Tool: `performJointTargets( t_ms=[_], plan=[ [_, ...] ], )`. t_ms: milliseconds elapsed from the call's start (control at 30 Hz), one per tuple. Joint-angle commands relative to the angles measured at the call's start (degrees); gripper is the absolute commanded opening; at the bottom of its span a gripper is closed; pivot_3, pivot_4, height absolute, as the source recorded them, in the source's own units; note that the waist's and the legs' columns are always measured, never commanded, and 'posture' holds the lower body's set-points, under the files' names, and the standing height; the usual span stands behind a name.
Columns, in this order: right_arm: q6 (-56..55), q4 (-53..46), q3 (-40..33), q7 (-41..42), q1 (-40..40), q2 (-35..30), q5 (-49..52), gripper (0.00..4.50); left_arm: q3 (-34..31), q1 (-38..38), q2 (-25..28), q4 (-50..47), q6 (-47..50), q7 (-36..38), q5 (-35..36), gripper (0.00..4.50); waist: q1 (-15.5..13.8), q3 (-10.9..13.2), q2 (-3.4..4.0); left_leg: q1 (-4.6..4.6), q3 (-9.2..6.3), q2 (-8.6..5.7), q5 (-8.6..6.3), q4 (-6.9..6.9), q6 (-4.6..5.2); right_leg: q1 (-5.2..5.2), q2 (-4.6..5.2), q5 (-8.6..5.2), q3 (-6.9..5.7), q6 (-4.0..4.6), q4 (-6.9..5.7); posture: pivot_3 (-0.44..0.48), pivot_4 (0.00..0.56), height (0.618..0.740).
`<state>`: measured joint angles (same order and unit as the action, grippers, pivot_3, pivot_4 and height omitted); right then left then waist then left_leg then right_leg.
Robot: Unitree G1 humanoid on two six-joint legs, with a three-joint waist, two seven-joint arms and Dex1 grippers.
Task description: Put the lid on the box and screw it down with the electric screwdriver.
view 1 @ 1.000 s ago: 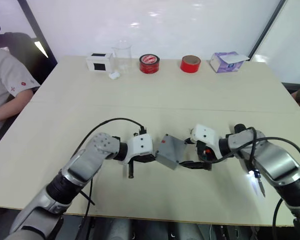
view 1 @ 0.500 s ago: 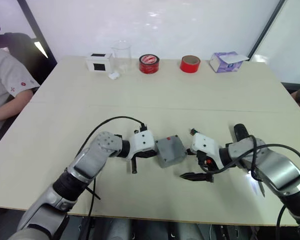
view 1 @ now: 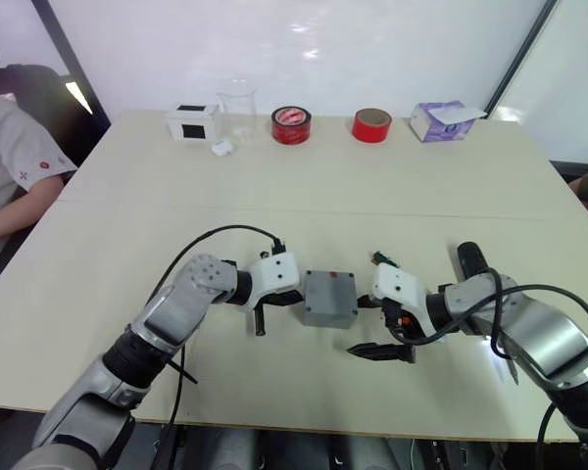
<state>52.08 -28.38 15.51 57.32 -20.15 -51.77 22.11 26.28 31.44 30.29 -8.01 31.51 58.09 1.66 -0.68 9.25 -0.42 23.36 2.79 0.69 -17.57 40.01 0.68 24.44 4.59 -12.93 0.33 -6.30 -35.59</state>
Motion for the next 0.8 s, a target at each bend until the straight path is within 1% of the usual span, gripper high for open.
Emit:
performJointTargets(
  t_ms=[33, 167, 267, 300, 367, 467, 533, 633, 733, 767, 800],
  plan=[
    [-0.6, -0.58, -2.41, 0.04, -0.08, -0.57, 0.9, 4.45, -1.36, 0.82, 0.31, -2.08, -1.16, 0.17, 0.47, 0.0, 0.0, 0.0, 0.0, 0.0, 0.0, 0.0, 0.0, 0.0, 0.0, 0.0, 0.0, 0.0, 0.0, 0.0, 0.0, 0.0, 0.15, 0.74],
    [3.27, -0.5, -9.99, 0.38, 1.54, -0.82, 6.32, 4.45, -3.79, 1.09, 1.66, -2.71, 0.8, 0.85, 2.12, 0.0, -0.06, 0.0, 0.0, 0.01, -0.01, 0.0, 0.0, 0.0, 0.0, 0.0, 0.0, 0.0, 0.0, 0.0, 0.0, 0.0, 0.15, 0.74],
    [9.61, -0.41, -19.15, 1.37, 1.18, 0.15, 15.57, 4.45, -7.04, 1.37, 2.87, -3.83, 3.13, 2.07, 5.29, 0.0, -0.04, 0.0, 0.0, 0.01, 0.0, 0.02, 0.0, 0.0, 0.0, 0.0, 0.01, 0.0, 0.0, 0.0, 0.0, 0.0, 0.15, 0.74],
    [10.81, 0.03, -21.24, 1.21, 0.75, 0.09, 17.24, 4.45, -8.49, 1.6, 2.95, -4.14, 4.0, 2.28, 6.76, 0.0, -0.04, 0.0, 0.0, 0.0, -0.02, 0.03, 0.0, 0.0, 0.0, 0.0, 0.01, 0.01, 0.0, -0.01, -0.01, 0.0, 0.15, 0.74],
    [10.32, 2.64, -23.58, -0.83, -0.28, 0.13, 16.69, 4.45, -11.67, 2.5, 2.39, -4.74, 5.74, 2.14, 9.9, 0.0, -0.02, 0.0, 0.0, 0.0, -0.03, 0.05, 0.0, 0.0, 0.0, 0.0, 0.01, 0.01, 0.0, -0.01, -0.02, 0.0, 0.15, 0.74],
    [3.77, 9.28, -23.06, -5.31, -1.89, 1.81, 11.04, 4.45, -14.74, 3.92, 1.03, -4.98, 8.19, 1.59, 13.93, 0.0, -0.07, 0.0, -0.02, 0.0, -0.02, 0.03, 0.0, 0.0, 0.0, -0.01, 0.02, 0.01, 0.0, -0.01, -0.03, 0.0, 0.15, 0.74],
    [-1.23, 13.77, -21.32, -7.74, -2.69, 3.55, 7.24, 4.45, -14.79, 3.93, 0.83, -5.42, 8.88, 1.8, 15.17, 0.0, 0.01, -0.01, -0.03, 0.0, 0.0, 0.01, 0.0, 0.01, 0.0, -0.02, 0.03, 0.01, -0.01, -0.01, -0.01, 0.0, 0.15, 0.74],
    [-7.45, 18.66, -18.08, -8.91, -2.27, 4.79, 2.4, 4.45, -14.56, 3.38, 0.23, -6.53, 9.65, 1.11, 16.44, 0.0, 0.11, -0.01, -0.02, -0.02, 0.05, -0.02, 0.0, -0.01, 0.0, 0.0, 0.02, 0.01, 0.01, -0.02, -0.02, 0.0, 0.15, 0.74],
    [-12.21, 23.08, -16.57, -9.7, -2.4, 6.36, -0.58, 3.87, -14.81, 3.06, -0.31, -7.81, 10.57, 0.07, 17.58, 0.0, 0.12, -0.01, -0.02, -0.02, 0.04, -0.01, 0.01, -0.02, -0.01, 0.0, -0.01, 0.01, 0.01, -0.03, -0.03, 0.0, 0.15, 0.74],
    [-13.47, 24.29, -16.15, -9.69, -2.47, 6.75, -1.29, 3.46, -14.78, 2.93, -0.3, -8.08, 10.72, -0.22, 17.71, 0.0, 0.13, -0.01, -0.02, -0.02, 0.05, -0.01, 0.01, -0.01, -0.01, 0.0, -0.01, 0.01, 0.01, -0.03, -0.04, 0.0, 0.15, 0.74],
    [-14.31, 25.06, -15.89, -9.58, -2.52, 6.98, -1.71, 3.27, -14.73, 2.84, -0.24, -8.25, 10.81, -0.44, 17.83, 0.0, 0.09, -0.01, -0.02, -0.01, 0.04, -0.01, 0.01, -0.01, -0.01, 0.0, -0.01, 0.01, 0.01, -0.02, -0.04, 0.0, 0.15, 0.74]
  ],
)
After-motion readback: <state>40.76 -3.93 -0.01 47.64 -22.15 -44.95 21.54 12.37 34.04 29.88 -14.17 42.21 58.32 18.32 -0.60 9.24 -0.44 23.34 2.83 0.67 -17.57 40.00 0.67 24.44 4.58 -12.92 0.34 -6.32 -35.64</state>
